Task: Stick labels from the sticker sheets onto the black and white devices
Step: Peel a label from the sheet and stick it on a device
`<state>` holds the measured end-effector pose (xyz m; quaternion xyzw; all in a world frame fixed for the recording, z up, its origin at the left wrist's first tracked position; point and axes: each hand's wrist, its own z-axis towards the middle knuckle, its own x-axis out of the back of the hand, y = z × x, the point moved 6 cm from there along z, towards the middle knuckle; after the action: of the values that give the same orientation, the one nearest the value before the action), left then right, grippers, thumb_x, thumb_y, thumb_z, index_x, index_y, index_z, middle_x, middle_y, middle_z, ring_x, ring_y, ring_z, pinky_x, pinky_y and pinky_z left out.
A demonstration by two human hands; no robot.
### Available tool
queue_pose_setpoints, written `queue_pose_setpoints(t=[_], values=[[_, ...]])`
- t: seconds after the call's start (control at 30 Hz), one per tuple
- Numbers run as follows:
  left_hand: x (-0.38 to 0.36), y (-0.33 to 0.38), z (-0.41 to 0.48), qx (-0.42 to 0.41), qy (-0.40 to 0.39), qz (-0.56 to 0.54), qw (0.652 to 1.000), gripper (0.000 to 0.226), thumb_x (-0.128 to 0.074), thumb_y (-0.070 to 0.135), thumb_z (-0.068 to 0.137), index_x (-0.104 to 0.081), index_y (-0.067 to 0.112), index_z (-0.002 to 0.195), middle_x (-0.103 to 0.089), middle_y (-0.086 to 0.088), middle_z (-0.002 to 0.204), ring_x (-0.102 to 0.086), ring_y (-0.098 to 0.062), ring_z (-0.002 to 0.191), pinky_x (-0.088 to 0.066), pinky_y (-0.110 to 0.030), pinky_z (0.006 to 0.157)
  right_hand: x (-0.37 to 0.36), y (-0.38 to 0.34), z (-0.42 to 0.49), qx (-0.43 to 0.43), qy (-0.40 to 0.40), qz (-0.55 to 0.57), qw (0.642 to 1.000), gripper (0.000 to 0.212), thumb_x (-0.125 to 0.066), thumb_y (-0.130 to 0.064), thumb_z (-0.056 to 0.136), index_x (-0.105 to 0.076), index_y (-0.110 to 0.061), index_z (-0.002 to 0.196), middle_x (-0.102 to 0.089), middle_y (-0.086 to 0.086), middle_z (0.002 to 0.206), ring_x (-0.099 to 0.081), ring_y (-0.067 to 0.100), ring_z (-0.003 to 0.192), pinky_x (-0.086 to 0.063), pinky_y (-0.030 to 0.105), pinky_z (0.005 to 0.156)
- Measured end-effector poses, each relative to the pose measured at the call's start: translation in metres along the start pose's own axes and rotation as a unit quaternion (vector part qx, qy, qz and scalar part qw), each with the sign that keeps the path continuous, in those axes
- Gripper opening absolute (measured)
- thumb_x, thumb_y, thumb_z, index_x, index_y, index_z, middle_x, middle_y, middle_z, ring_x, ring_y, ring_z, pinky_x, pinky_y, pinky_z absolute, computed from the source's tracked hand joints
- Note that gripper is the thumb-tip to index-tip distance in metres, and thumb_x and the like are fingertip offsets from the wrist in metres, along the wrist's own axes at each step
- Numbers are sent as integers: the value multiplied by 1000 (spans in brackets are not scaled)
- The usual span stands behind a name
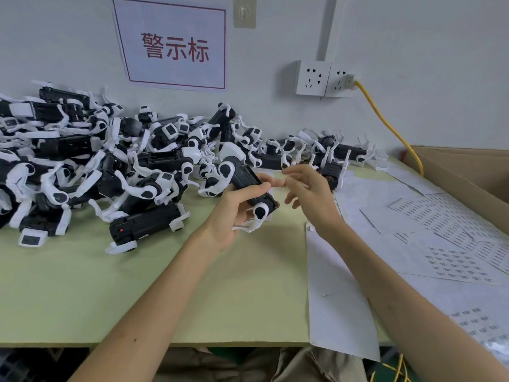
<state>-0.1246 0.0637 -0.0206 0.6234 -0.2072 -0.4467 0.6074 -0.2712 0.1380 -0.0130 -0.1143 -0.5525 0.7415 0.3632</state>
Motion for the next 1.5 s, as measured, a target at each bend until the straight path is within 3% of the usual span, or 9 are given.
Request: queue_pose_setpoints(t=[0.2,0.37,0.57,0.9,1.0,1.07,1.2,1.37,1.5], values=[[5,0,1,-11,22,8,1000,38,-71,28,79,-63,12,112,-71,-10,129,-59,-37,106,-44,-44,90,-1,6,0,-103,-49,150,982,17,-57,-11,99,-71,-11,90,-68,4,82,-60,16,64,-47,25,60],[5,1,0,-14,28,2,1000,41,-77,33,69,-68,15,105,-63,-22,134,-58,-37,105,-40,-47,92,-4,2,-2,-85,-70,131,985,13,-63,-12,99,-70,-12,88,-68,4,82,-59,15,66,-47,25,63],[6,-1,2,-20,23,3,1000,40,-68,24,81,-61,8,116,-68,-14,132,-57,-35,102,-43,-46,92,-5,0,-3,-80,-70,130,986,15,-63,-11,99,-68,-13,86,-67,2,81,-59,16,67,-47,26,65],[5,-2,0,-9,31,20,999,33,-77,28,72,-68,15,101,-69,-16,128,-58,-36,102,-41,-48,93,-2,-1,-2,-37,-45,70,996,15,-63,-4,94,-65,-14,82,-69,2,77,-59,15,61,-47,26,60],[3,-4,1,-2,25,30,999,24,-74,26,76,-68,18,99,-71,-15,121,-60,-33,98,-52,-32,79,0,-3,-2,5,-8,15,1000,15,-62,-2,91,-62,-12,80,-69,7,79,-57,14,59,-45,28,60],[5,-7,1,14,40,44,998,32,-80,36,67,-75,23,96,-73,-5,111,-65,-24,93,-51,-21,60,2,-7,-4,36,33,6,999,15,-61,-4,90,-60,-13,78,-65,5,75,-53,15,56,-44,26,58],[19,-8,4,12,131,54,990,76,-79,56,56,-73,10,116,-74,2,106,-65,-17,102,-48,-27,80,7,-10,-5,41,47,80,995,2,-60,-18,91,-59,-16,90,-68,-1,77,-57,15,57,-45,24,56],[17,-4,4,-4,144,66,987,78,-61,77,81,-69,15,128,-73,-6,125,-65,-23,121,-43,-42,113,-17,-1,-7,-31,-114,101,988,61,-67,-46,86,-45,-25,139,-76,-7,105,-73,17,97,-52,30,78],[12,-3,2,4,145,82,986,91,-47,82,69,-65,20,134,-74,0,124,-66,-15,120,-42,-43,115,-29,-1,-12,-31,-152,88,984,84,-75,-56,71,-41,-31,145,-73,-19,98,-69,9,102,-56,31,89]])
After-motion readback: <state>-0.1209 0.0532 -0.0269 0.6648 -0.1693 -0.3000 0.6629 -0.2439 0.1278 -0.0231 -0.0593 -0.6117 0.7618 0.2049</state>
